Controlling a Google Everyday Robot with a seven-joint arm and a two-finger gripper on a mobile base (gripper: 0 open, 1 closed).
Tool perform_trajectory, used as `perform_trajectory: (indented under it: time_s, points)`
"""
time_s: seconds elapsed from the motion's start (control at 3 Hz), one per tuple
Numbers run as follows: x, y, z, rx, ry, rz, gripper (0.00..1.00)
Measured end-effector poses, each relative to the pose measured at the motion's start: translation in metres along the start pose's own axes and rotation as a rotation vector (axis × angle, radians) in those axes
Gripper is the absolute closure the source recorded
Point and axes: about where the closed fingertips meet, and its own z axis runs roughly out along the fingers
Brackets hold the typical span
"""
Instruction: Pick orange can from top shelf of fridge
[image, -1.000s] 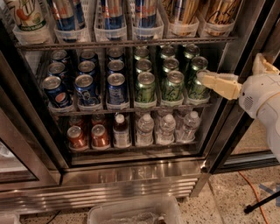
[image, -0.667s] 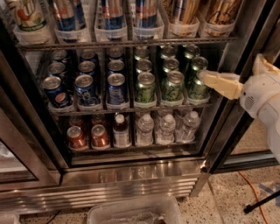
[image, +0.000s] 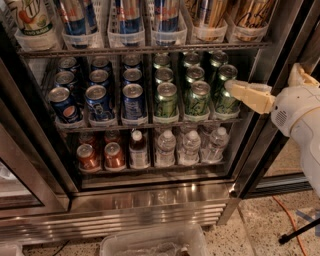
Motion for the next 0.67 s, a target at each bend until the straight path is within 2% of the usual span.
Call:
perform_trajectory:
  time_s: [0.33, 0.67]
  points:
    - [-0.004, 0.012, 0.000, -0.013, -0.010, -0.001, 0.00]
    - [-0.003, 0.043, -0.007, -0.052, -0.032, -0.017, 0.00]
